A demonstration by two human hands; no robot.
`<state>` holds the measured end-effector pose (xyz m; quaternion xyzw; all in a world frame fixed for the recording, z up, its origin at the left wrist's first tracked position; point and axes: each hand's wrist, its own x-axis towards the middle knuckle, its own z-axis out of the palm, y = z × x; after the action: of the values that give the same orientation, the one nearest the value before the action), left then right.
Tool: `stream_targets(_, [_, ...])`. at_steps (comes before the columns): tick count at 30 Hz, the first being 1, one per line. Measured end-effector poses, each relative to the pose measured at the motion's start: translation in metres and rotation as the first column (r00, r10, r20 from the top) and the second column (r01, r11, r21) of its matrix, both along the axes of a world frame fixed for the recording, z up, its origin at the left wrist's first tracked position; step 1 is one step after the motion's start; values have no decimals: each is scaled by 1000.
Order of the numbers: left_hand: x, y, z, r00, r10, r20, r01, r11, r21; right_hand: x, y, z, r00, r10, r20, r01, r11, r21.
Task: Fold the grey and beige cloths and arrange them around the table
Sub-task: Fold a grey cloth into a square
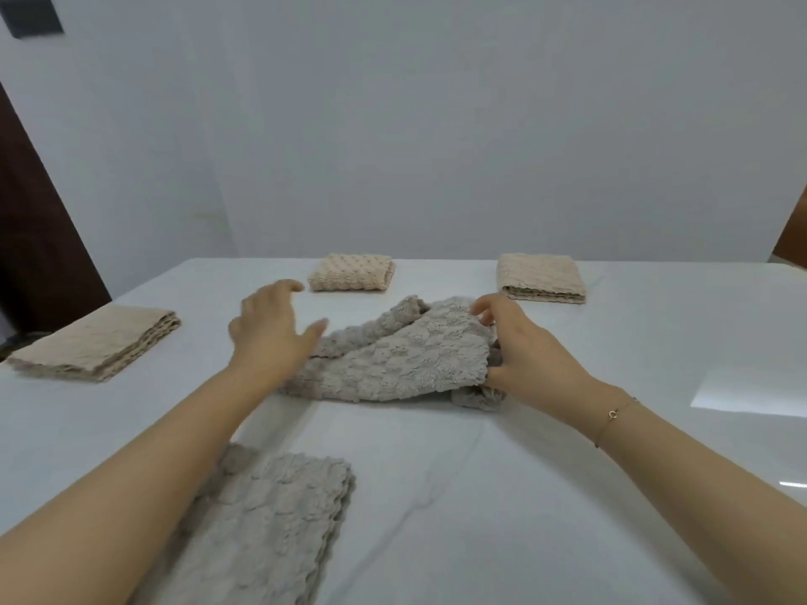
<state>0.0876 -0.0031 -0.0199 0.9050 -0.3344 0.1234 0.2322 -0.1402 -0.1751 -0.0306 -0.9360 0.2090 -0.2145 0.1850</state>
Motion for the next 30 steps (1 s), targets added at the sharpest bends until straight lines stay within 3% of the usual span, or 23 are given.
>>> stream_targets(1, [-9,-3,3,986,-169,-14,169,985,37,4,-1,-1,1000,6,4,-6,1000,22])
stream_targets(2, [-17,-7,4,935,-333,-119,342,937,65,6,-2,-2,1000,15,9,-15,998,53])
stream_targets(4, [-24,-13,-5,801,-479,-358,560,812,166,8,-5,-4,998,37,41,-43,990,136])
stream_targets(5, [-23,-14,-14,798,-459,-389,573,779,256,6,-7,-6,997,44,62,-54,984,170])
stream_targets(7, [-15,-14,-32,870,-391,-300,485,787,381,1,-13,-8,996,43,74,-57,979,198])
stream_targets(11, [-8,-14,-44,924,-312,-222,375,854,360,-13,-33,-8,1000,-12,3,12,981,196])
stream_targets(16, [-6,-11,-45,945,-278,-174,320,897,305,-25,-54,6,939,-258,-226,246,966,-76])
stream_targets(19, [-3,-6,-46,948,-289,-133,313,921,232,-26,-59,6,877,-400,-265,352,912,-212])
stream_targets(23, [-9,2,-36,960,-256,-112,263,963,61,-27,-51,13,838,-449,-312,379,888,-260])
stream_targets(26, [-14,9,-29,964,-245,-101,223,956,-189,-15,-30,27,871,-395,-291,313,904,-291])
stream_targets(30, [-5,14,-22,968,-230,-95,156,858,-489,19,11,56,950,-145,-277,93,977,-194])
